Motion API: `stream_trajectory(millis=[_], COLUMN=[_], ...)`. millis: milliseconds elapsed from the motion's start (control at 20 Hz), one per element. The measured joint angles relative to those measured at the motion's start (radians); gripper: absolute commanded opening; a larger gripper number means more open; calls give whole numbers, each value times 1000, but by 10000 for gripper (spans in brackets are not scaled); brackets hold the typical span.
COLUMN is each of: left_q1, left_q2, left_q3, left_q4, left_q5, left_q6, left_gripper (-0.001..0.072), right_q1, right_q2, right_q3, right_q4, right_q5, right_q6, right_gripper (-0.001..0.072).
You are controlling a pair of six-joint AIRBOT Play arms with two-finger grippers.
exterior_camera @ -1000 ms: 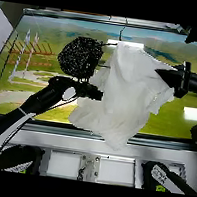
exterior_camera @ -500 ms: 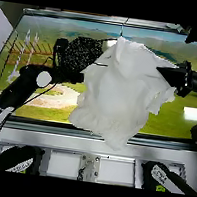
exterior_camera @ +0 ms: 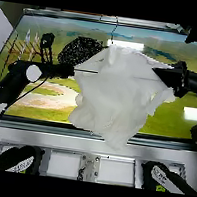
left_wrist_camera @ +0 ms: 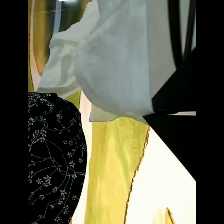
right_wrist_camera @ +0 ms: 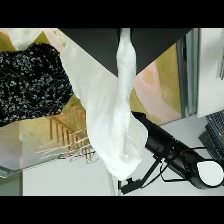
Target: Fold the clothes and pants, and hang the long-sleeved shirts on hangers.
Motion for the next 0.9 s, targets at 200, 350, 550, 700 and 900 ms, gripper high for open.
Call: stream_trajectory(millis=[200, 350, 550, 700, 900], left_q1=[8, 9, 5, -28, -97], left_q2=[1, 8, 61, 124, 193], left_q3=[53, 98, 124, 130, 132], left_q4=[0, 3, 4, 7, 11], left_q5=[-30, -60, -71, -72, -65], left_q6=[23, 43, 57, 69, 79], left_gripper=[10, 10, 10, 10, 9], right_q1=[2, 2, 3, 16, 86], right_q2=[0, 0, 0, 0, 0], right_q3=[0, -5, -62, -159, -277], right_q4=[-82, -133, -134, -24, 98], right_q5=[-50, -64, -75, -79, -80], right_q6=[2, 2, -4, -50, -116], right_gripper=[0, -1, 0, -1, -1])
